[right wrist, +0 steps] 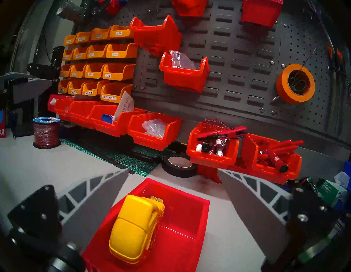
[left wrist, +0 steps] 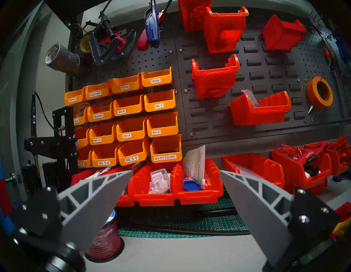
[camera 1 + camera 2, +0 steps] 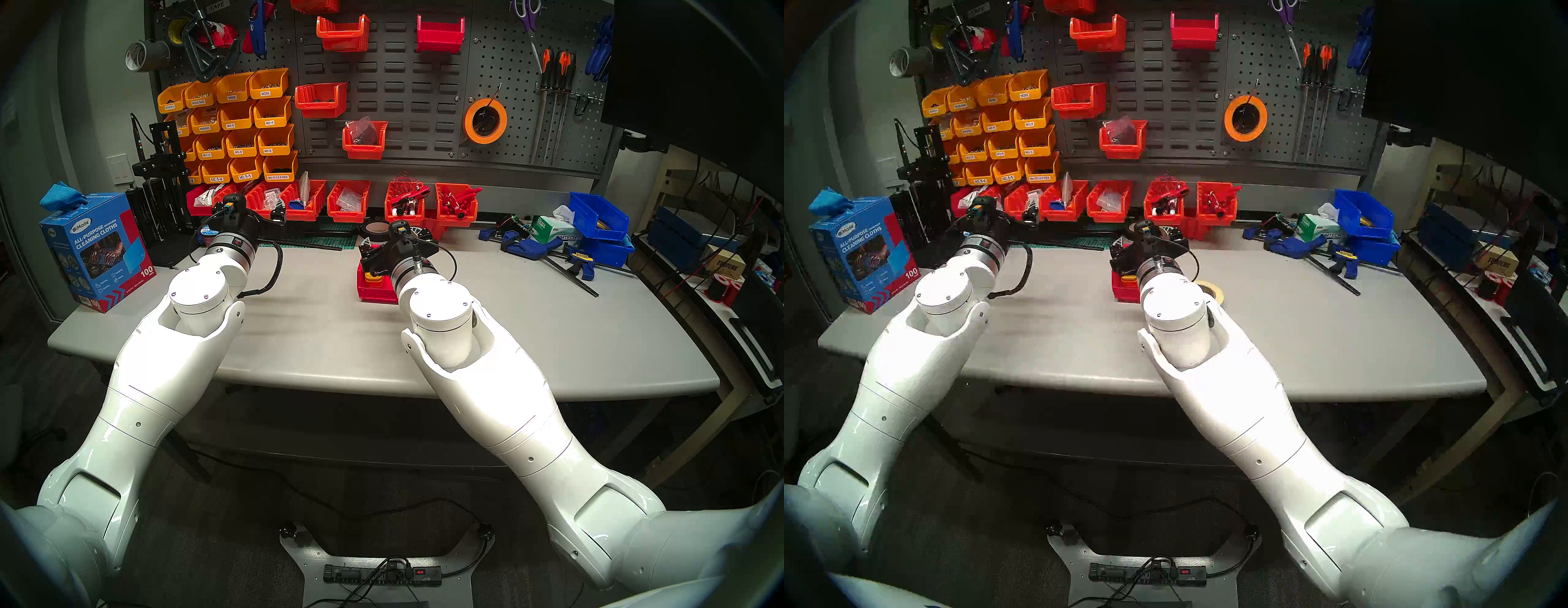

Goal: Take out tools from the storage box

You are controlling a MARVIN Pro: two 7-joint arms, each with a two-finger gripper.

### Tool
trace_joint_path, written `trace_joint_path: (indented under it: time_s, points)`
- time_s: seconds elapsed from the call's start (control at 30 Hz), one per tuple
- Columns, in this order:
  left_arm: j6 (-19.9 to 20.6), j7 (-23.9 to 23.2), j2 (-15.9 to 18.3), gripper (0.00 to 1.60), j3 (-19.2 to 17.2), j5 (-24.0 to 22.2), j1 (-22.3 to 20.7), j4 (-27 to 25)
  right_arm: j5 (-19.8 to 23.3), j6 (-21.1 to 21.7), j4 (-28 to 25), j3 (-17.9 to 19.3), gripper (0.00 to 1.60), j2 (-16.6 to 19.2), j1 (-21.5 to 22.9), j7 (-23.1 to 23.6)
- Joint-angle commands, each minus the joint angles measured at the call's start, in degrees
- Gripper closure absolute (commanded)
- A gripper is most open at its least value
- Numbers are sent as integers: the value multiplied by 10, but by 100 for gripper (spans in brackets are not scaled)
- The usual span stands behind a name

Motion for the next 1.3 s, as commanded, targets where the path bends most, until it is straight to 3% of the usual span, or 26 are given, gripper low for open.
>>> trace_joint_path:
  time_s: [0.0, 0.4, 0.8, 1.27]
  points:
    - [0, 0, 1, 0, -4, 0, -9, -4, -4, -13, 5, 0, 0, -12, 18, -4]
    - [0, 0, 1, 0, -4, 0, -9, -4, -1, -30, 58, -15, 0, -37, 38, -4]
    - [0, 0, 1, 0, -4, 0, -9, -4, 4, -34, 76, -13, 0, -44, 44, -7]
    - [0, 0, 1, 0, -4, 0, -9, -4, 19, -10, 86, 3, 0, -60, 35, -24]
